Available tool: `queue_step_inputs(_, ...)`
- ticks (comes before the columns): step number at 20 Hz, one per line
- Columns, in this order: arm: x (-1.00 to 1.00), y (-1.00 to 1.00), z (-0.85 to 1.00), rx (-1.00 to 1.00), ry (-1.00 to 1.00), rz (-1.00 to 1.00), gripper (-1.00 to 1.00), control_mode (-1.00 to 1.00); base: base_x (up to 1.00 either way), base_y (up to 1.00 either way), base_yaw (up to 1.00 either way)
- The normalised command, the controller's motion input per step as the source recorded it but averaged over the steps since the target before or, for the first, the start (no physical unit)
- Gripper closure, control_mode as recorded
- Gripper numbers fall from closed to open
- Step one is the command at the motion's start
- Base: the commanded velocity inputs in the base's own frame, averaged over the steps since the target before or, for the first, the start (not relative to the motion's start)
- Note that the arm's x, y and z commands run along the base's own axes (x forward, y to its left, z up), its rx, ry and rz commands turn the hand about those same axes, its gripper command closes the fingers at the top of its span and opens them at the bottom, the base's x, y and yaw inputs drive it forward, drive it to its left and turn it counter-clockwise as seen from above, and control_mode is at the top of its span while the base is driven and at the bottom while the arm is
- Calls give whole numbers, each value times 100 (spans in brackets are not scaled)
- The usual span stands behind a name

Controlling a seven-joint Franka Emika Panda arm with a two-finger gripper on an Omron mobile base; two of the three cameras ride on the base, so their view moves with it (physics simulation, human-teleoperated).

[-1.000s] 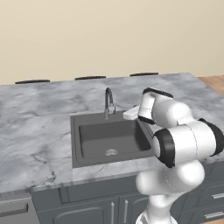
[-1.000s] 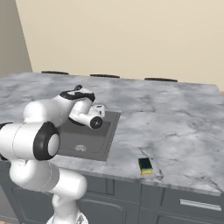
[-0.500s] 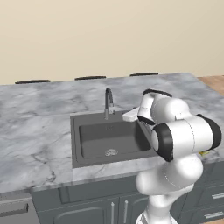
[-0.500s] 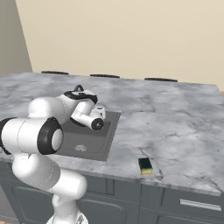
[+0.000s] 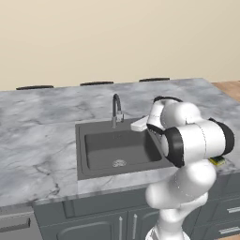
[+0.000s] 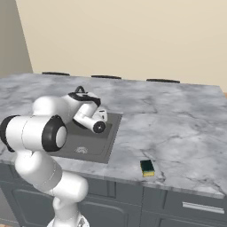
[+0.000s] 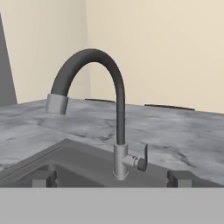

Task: Soak the sponge with water for a few seconds and then drop it inside the sink.

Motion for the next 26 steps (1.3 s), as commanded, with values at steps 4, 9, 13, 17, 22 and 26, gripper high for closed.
queue_step_inputs(4, 20, 2, -11, 0, -2, 0, -100, -100, 0, 0, 0)
queue_step_inputs(9, 15, 2, 0, 0, -3, 0, -100, -100, 0, 0, 0)
queue_step_inputs(13, 18, 3, 0, 0, -1, 0, -100, -100, 0, 0, 0)
queue_step_inputs(17, 21, 4, 0, 0, 0, 0, -100, -100, 0, 0, 0)
queue_step_inputs(22, 27, 4, 0, 0, 0, 0, -100, -100, 0, 0, 0)
queue_step_inputs(26, 31, 0, 0, 0, 0, 0, -100, -100, 0, 0, 0)
